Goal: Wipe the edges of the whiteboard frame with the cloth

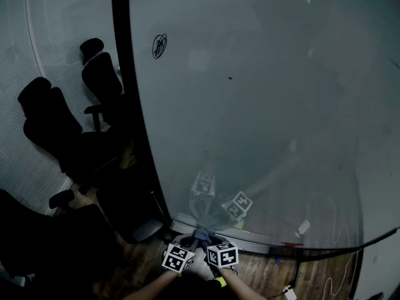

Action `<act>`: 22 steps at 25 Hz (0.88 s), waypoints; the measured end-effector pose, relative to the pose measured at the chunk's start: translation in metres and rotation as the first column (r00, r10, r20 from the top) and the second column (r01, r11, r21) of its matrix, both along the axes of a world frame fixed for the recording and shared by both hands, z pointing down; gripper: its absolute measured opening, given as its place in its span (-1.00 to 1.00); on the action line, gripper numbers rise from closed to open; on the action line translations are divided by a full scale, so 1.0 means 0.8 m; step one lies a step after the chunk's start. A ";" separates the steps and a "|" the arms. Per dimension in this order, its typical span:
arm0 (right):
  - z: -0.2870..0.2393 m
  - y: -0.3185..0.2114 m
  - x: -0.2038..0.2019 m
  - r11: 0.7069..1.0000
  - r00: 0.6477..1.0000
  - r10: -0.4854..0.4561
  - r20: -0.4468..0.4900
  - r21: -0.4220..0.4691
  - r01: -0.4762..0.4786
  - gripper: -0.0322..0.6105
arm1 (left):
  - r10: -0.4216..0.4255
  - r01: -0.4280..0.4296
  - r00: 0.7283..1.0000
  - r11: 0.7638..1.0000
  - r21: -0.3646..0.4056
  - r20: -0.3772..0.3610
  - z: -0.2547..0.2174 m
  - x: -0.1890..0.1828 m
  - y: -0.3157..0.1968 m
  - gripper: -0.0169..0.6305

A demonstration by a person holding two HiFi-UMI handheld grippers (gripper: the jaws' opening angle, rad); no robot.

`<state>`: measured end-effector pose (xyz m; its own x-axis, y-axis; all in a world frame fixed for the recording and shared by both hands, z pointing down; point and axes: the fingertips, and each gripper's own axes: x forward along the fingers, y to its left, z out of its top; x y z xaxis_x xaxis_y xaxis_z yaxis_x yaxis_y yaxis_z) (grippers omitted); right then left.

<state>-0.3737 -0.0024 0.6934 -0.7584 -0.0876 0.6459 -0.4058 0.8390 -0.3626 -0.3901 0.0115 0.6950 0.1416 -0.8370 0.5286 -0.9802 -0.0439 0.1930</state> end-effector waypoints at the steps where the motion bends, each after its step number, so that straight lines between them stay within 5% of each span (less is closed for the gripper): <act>1: 0.000 -0.001 0.004 1.000 1.000 0.002 0.001 -0.002 -0.002 -0.64 | 0.003 -0.003 1.000 1.000 -0.002 0.001 0.000 0.004 -0.001 -0.89; 22: 0.004 -0.031 0.090 0.999 0.999 0.030 0.019 -0.045 -0.029 -0.64 | 0.005 -0.006 1.000 1.000 -0.015 -0.023 0.004 0.088 -0.033 -0.89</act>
<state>-0.3018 -0.0273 0.6964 -0.7687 -0.0816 0.6343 -0.4226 0.8092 -0.4081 -0.3195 -0.0152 0.6986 0.1583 -0.8279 0.5381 -0.9753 -0.0460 0.2162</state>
